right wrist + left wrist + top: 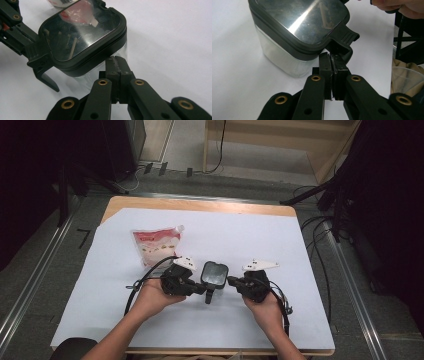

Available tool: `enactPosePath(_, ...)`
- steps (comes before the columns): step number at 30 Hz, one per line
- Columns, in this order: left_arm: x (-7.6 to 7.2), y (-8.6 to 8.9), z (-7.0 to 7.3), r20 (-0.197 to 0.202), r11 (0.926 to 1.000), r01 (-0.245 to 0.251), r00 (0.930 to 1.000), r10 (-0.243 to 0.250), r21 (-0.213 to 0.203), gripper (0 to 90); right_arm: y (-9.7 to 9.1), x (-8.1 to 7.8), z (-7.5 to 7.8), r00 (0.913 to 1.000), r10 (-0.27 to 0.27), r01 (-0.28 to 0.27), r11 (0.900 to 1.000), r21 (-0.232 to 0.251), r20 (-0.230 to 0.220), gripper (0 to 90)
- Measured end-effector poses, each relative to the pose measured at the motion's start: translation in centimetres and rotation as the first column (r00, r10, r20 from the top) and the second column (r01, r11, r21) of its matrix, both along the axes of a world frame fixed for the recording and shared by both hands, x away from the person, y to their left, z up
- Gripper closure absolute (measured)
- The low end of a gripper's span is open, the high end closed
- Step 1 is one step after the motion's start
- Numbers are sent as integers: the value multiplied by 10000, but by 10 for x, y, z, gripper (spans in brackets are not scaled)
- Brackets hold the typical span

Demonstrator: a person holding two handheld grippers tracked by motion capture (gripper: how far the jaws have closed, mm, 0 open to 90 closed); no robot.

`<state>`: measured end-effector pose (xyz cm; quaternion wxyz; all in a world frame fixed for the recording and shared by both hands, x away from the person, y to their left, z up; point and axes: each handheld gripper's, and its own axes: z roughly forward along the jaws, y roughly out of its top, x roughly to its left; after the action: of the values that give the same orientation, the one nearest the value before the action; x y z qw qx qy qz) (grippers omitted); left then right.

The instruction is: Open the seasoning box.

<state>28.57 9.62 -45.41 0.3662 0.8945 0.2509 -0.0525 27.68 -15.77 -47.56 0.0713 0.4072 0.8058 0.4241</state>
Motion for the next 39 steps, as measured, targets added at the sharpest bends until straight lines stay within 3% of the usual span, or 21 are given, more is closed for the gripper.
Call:
enactPosePath(5, -4, -9, -1, 108, 9998, 96, 9999, -94, -167, 900, -1, 2, 1, 9999, -136, 137, 9999, -84, 64, 900)
enactPosePath(10, -6, -17, -3, -40, 9995, 138, 9999, -139, -282, 900, -5, 4, 1, 9997, -234, 234, 9997, 8, 19, 900)
enactPosePath(14, -8, -21, -4, 118, 9994, 186, 9998, -183, -307, 900, -7, 5, 1, 9998, -164, 165, 9998, -68, 148, 900)
enactPosePath(17, -8, -25, -5, -18, 9986, 154, 9999, -155, -507, 900, -9, 5, 2, 9997, -162, 164, 9998, -68, 166, 900)
enactPosePath(21, -8, -21, -2, -119, 9975, 144, 9998, -153, -685, 893, -10, 4, 3, 9998, -109, 110, 9999, -71, 159, 900)
enactPosePath(26, -9, -13, 4, -26, 9986, 305, 9995, -307, -421, 883, -12, 1, 5, 9998, -64, 64, 10000, -22, 195, 900)
enactPosePath(32, -6, 2, 13, 110, 9991, 239, 9997, -235, -348, 811, -18, -6, 15, 9997, -47, 39, 9995, 313, 254, 900)
enactPosePath(36, -2, 12, 19, 488, 9995, 100, 9988, -85, -297, 679, -21, -14, 25, 9995, 83, -96, 9990, 438, 295, 900)
enactPosePath(39, 1, 15, 20, 454, 9987, 60, 9990, -37, -507, 590, -23, -19, 28, 9996, 148, -158, 9988, 454, 228, 900)
